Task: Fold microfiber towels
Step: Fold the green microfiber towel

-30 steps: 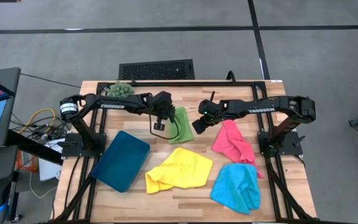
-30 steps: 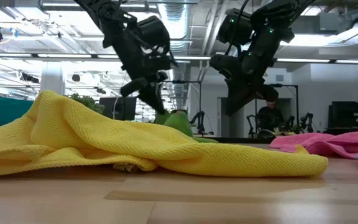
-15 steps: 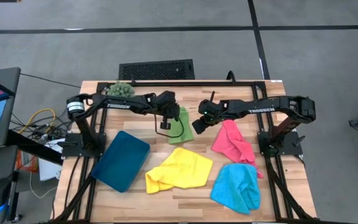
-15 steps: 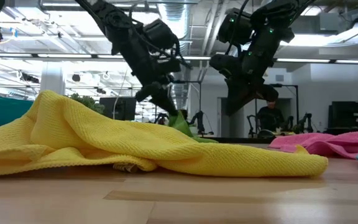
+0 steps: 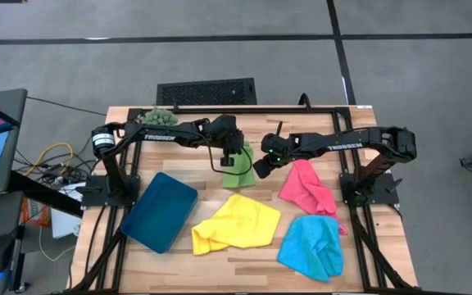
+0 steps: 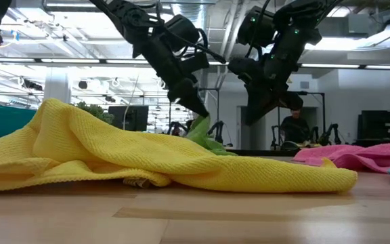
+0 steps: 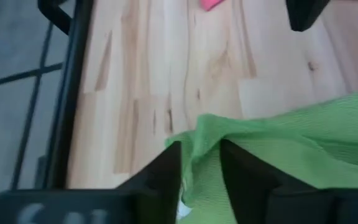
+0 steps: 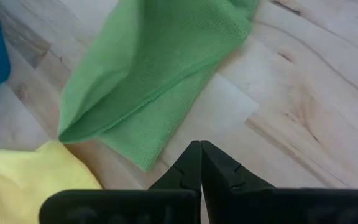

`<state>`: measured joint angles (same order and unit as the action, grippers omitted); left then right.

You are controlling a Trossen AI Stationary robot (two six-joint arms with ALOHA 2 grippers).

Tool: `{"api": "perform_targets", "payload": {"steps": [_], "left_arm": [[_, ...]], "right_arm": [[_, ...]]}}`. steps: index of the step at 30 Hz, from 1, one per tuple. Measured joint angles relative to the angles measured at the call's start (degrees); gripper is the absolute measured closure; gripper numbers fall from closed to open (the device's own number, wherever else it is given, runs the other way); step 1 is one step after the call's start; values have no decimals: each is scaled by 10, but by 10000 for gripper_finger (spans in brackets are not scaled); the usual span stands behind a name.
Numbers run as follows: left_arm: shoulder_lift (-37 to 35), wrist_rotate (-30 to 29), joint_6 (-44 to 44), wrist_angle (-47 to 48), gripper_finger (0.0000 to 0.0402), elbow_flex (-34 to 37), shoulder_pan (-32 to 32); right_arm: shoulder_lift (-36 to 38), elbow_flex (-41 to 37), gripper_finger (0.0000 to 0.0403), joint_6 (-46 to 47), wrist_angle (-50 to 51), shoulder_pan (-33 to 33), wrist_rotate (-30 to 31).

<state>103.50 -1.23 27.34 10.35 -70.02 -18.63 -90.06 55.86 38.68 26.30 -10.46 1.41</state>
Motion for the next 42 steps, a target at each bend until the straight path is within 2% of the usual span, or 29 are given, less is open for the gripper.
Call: {"api": "perform_targets", "payload": {"steps": [5,10,14,17,20,22,24,30,33,35,38,42], "left_arm": [[0,17,-26,27,225,-20,1],[0,17,-44,43,172,-40,1],[0,20,-91,155,156,-83,2],[0,103,-145,261,155,-104,-8],[0,186,-204,329,155,-104,-15],[0,220,-227,340,154,-103,-14],[0,221,-254,315,154,-93,-1],[-9,182,-300,242,154,-35,52],[-48,146,-314,216,154,-6,74],[-101,100,-320,197,154,16,87],[-202,-5,-354,131,154,77,107],[-316,-115,-445,-77,154,226,143]], "right_arm": [[0,0,376,0,0,0,0],[0,0,376,0,0,0,0],[0,0,376,6,5,2,0],[4,0,376,8,15,9,-2],[5,0,376,8,18,19,-2],[5,0,376,8,16,26,-2],[5,0,376,8,16,32,-2],[7,0,376,51,17,49,0],[28,-1,376,70,25,65,2],[51,-1,376,75,28,77,8],[98,-1,376,62,45,91,31],[164,0,376,-18,76,84,52]]}}
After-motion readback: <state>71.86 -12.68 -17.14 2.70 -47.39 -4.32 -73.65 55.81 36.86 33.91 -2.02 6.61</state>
